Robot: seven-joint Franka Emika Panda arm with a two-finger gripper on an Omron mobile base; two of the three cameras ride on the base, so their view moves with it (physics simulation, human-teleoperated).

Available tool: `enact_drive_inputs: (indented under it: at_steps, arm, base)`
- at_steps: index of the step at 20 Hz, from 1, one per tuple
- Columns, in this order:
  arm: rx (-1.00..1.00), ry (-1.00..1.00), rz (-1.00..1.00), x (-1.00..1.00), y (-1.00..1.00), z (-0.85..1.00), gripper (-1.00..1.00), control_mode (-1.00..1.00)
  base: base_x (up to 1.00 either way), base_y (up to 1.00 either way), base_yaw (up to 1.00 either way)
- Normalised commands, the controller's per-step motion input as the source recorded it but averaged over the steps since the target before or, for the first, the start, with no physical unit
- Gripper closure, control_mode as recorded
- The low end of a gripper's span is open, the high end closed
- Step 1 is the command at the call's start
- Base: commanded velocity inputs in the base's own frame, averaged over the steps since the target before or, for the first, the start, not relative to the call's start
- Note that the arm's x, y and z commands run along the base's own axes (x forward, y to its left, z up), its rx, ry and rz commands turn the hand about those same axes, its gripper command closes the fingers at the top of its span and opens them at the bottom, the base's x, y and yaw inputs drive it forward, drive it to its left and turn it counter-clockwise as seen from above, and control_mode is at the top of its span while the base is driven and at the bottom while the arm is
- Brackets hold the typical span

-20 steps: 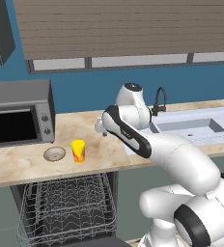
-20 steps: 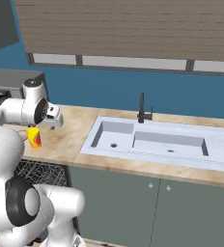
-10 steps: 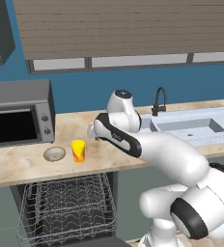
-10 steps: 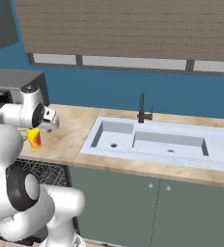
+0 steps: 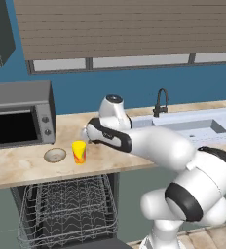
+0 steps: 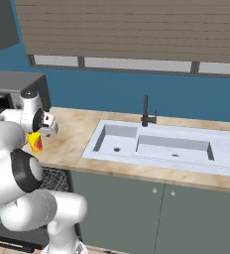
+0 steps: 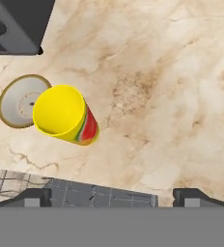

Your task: Pick up the cup and bowl from the counter, place them in the dishwasher, and close the dishwasher door.

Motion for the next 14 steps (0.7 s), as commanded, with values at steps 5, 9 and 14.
enact_drive_inputs:
  at_steps: [5, 9, 14]
  arm:
    - [0.00, 0.04, 0.00, 0.37, 0.25, -0.30, -1.00, -1.00]
    - [0.00, 0.05, 0.00, 0.38, 0.22, -0.30, -1.00, -1.00]
    - [0.00, 0.06, 0.00, 0.46, 0.22, -0.27, -1.00, -1.00]
  base:
    - [0.00, 0.00, 0.00]
    - [0.00, 0.00, 0.00]
    - [0.00, 0.00, 0.00]
